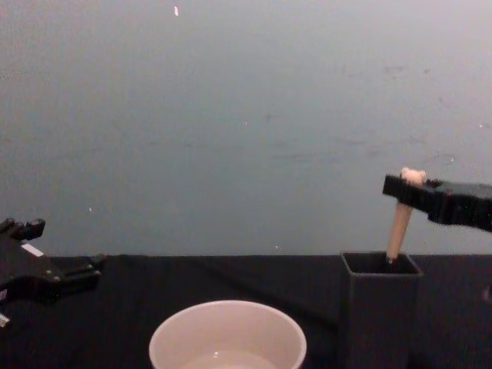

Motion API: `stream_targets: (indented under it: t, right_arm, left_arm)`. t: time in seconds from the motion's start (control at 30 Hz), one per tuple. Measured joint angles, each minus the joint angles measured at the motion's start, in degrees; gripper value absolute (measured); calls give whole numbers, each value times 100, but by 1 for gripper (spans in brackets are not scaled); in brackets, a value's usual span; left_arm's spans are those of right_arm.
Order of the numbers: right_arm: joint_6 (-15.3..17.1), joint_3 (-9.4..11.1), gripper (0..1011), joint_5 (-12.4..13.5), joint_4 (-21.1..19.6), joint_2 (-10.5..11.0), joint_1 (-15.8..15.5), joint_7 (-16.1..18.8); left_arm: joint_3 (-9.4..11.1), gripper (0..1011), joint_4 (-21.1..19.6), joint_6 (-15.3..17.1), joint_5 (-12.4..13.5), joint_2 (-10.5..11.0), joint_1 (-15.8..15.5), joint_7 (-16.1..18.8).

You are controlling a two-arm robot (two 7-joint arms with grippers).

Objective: Pick up the stirring spoon with one hand, stir inside the cup, then place it back in its original position.

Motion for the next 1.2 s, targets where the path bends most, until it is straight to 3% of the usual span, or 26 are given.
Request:
stream_targets:
  t: [0.63,0.93,1.2]
  right_arm:
    - [-302,148,212,330,-437,-66,206,-9]
    - [-356,-155,212,403,-416,-203,446,206]
    - [-396,-623,212,281,-302,-188,540,518]
  left_arm:
    - [0,1002,0,0,0,0,-1,0]
    - [0,1001,0,0,0,0,0,0]
    - [0,1001,0,0,0,0,-1,0]
